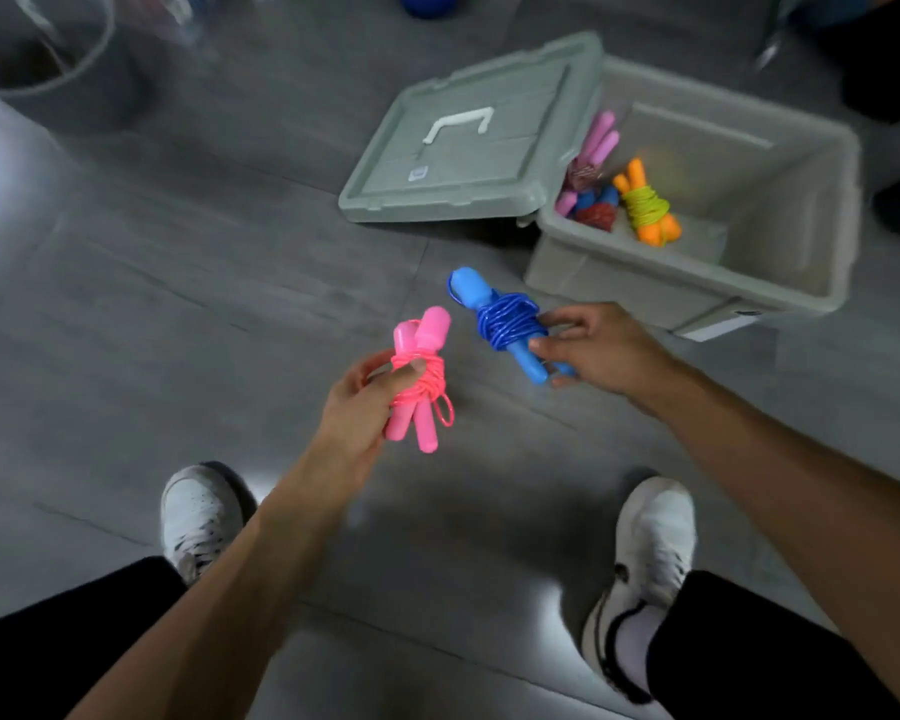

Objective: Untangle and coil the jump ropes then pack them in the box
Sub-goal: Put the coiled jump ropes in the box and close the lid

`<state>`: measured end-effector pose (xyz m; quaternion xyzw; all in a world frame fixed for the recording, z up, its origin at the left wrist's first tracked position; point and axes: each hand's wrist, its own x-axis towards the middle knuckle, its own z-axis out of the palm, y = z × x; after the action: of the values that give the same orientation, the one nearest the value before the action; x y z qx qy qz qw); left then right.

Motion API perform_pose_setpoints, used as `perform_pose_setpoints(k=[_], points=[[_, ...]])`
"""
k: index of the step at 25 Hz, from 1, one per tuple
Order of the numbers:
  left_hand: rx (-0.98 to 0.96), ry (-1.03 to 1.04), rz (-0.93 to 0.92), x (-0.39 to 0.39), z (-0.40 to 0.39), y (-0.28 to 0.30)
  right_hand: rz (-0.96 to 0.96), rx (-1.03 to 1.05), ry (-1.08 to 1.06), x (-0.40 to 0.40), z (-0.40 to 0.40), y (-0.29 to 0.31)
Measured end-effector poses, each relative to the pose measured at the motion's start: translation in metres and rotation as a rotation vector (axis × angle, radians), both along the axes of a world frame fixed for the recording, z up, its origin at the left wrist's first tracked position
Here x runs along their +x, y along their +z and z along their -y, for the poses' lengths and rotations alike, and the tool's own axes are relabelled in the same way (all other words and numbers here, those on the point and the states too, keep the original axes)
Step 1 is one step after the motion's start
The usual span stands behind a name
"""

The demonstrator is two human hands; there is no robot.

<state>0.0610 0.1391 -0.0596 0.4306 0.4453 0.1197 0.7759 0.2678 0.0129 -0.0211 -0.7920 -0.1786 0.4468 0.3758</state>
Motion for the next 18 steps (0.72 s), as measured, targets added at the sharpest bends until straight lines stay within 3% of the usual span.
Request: perform_pose_setpoints(k=[4,10,13,15,18], points=[[0.075,-0.135,0.003,0.089,0.017,0.042,0.034,0.136,-0.275,0.062,0.035,0.05],[0.248,-0.31,-0.159,0.212,0.017,0.075,-0.064,0.288,-0.743,0.111,0.076,0.041],[0.139,-0.327,-0.1,0.262,0.016,0.082,0.051,0.193,-0.743,0.138,0.071,0.04],[0.13,-0.297,-0.076,0.288,0.015,0.08,0.026,0.237,-0.756,0.15,0.067,0.04],[0.471,-0.224,-0.23,0.301,0.015,0.072,0.005,0.323,-0.71,0.154,0.061,0.028]])
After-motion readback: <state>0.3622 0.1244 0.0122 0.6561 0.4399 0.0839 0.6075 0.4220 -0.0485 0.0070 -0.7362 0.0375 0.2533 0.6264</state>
